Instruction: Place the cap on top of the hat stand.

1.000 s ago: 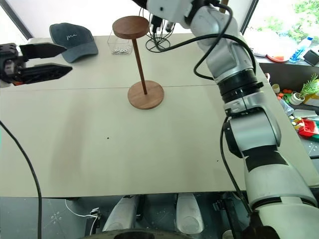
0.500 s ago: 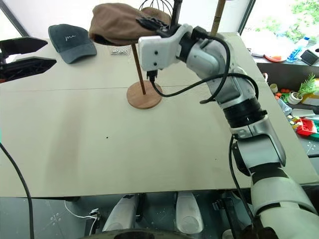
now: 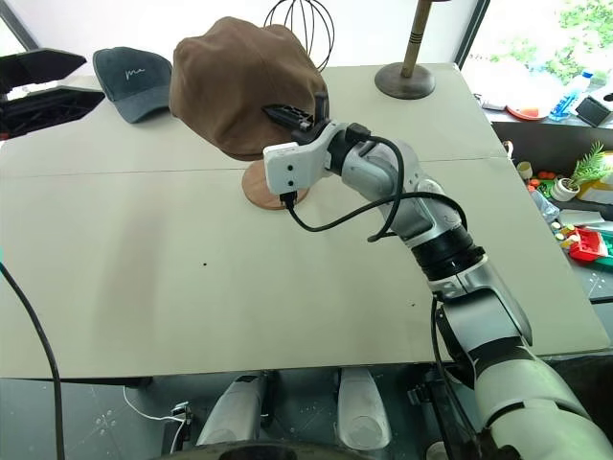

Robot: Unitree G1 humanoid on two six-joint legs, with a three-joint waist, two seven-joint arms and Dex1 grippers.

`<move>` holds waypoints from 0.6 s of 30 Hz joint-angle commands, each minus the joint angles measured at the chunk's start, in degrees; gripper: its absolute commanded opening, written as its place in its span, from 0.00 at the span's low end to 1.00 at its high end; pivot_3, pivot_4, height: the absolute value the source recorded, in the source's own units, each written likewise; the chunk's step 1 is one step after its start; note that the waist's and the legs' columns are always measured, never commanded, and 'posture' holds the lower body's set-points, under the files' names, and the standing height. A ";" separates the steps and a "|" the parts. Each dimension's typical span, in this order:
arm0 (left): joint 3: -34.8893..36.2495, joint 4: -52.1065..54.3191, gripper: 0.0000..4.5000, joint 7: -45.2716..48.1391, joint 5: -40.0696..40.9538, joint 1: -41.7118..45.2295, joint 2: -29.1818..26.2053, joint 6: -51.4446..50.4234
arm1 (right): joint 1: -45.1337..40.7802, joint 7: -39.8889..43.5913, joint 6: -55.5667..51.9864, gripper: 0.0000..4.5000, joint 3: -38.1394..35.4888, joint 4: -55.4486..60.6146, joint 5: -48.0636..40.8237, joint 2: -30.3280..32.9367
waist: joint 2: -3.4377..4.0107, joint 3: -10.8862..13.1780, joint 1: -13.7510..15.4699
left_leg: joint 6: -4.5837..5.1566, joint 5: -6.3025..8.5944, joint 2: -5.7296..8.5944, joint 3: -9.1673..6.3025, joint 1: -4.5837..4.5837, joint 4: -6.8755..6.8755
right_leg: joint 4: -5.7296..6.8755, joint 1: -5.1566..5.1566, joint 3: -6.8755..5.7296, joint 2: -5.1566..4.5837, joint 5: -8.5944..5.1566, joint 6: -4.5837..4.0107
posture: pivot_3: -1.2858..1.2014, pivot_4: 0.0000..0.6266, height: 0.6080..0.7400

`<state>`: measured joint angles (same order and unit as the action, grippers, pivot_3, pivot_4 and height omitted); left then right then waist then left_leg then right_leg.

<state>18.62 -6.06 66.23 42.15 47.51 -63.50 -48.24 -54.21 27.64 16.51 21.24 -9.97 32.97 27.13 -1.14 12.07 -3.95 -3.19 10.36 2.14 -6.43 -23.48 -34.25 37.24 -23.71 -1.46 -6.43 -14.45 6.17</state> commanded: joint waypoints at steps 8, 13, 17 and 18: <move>-2.66 2.12 1.00 2.62 -0.53 1.75 0.33 2.90 | 7.95 7.35 4.52 0.70 -7.24 16.47 -12.38 7.95 | -0.01 0.00 0.60 | 0.00 0.00 0.01 0.00 -0.01 0.00 | -0.05 0.05 -0.01 -0.02 0.00 0.01 | 0.52 0.24 1.00; -6.64 2.09 1.00 3.47 -2.11 5.12 2.37 5.10 | 9.83 11.14 11.60 0.70 -13.85 18.78 -24.42 14.76 | -0.02 0.01 1.36 | 0.00 0.00 0.00 0.01 0.00 -0.05 | -0.06 0.07 -0.01 -0.02 0.00 0.01 | 0.52 0.24 1.00; -11.36 3.12 1.00 5.36 -6.75 6.41 3.49 10.28 | 13.36 22.18 1.67 0.70 -18.65 20.78 -41.19 21.99 | -0.03 0.00 1.53 | 0.00 0.00 -0.01 0.01 0.08 -0.07 | -0.13 0.22 -0.03 -0.02 0.00 0.01 | 0.52 0.24 1.00; -12.37 3.23 1.00 6.04 -7.90 6.54 3.65 11.72 | 13.83 24.09 -2.44 0.70 -19.87 21.00 -44.76 23.29 | -0.03 0.00 1.54 | 0.00 0.00 -0.01 0.02 0.08 -0.08 | -0.16 0.26 -0.03 -0.03 0.00 0.00 | 0.52 0.24 1.00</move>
<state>7.18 -4.22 71.15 36.26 52.64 -59.55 -39.47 -40.51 48.27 20.00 4.83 9.40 -4.54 48.96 -1.17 12.07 -2.41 -3.19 10.36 2.13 -6.40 -23.39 -34.33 37.08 -23.43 -1.49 -6.47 -14.45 6.17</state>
